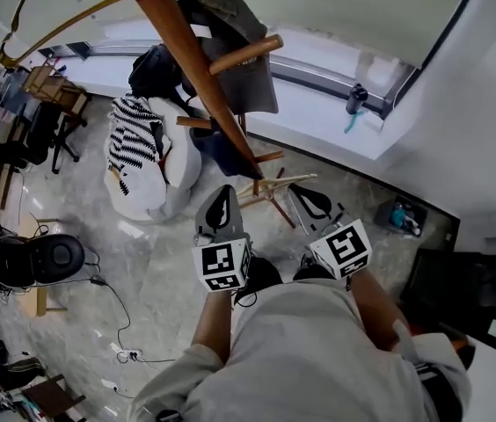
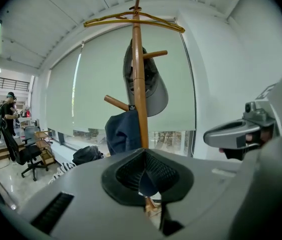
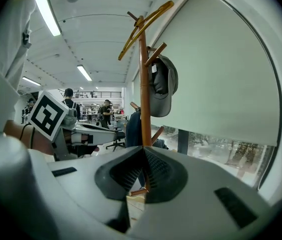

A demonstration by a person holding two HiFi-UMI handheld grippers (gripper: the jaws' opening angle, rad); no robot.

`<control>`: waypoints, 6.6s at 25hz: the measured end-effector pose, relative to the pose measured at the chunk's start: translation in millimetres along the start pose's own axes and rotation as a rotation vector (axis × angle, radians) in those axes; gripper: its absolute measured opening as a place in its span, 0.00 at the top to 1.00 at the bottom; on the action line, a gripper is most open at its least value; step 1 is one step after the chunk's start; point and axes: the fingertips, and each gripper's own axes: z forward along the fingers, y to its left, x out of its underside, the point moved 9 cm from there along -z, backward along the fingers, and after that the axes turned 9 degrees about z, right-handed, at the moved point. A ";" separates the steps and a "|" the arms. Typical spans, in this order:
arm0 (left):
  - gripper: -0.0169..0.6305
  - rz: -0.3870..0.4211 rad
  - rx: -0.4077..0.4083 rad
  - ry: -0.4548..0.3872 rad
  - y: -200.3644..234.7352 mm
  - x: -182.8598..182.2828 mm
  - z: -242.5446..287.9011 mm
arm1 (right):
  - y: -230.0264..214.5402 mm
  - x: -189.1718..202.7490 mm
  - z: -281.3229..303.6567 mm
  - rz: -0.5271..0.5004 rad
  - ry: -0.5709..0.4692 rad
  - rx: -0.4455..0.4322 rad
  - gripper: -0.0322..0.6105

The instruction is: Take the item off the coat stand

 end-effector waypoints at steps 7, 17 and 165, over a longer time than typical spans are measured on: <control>0.81 0.008 0.015 0.041 20.0 6.9 20.1 | -0.2 2.7 16.6 0.005 0.017 0.047 0.94; 0.74 -0.014 0.079 0.049 28.4 14.7 47.7 | -3.3 6.1 13.4 0.000 0.036 0.124 0.94; 0.92 0.026 0.077 0.063 -113.3 17.0 -58.9 | -48.3 44.2 -106.8 0.058 -0.063 0.115 0.94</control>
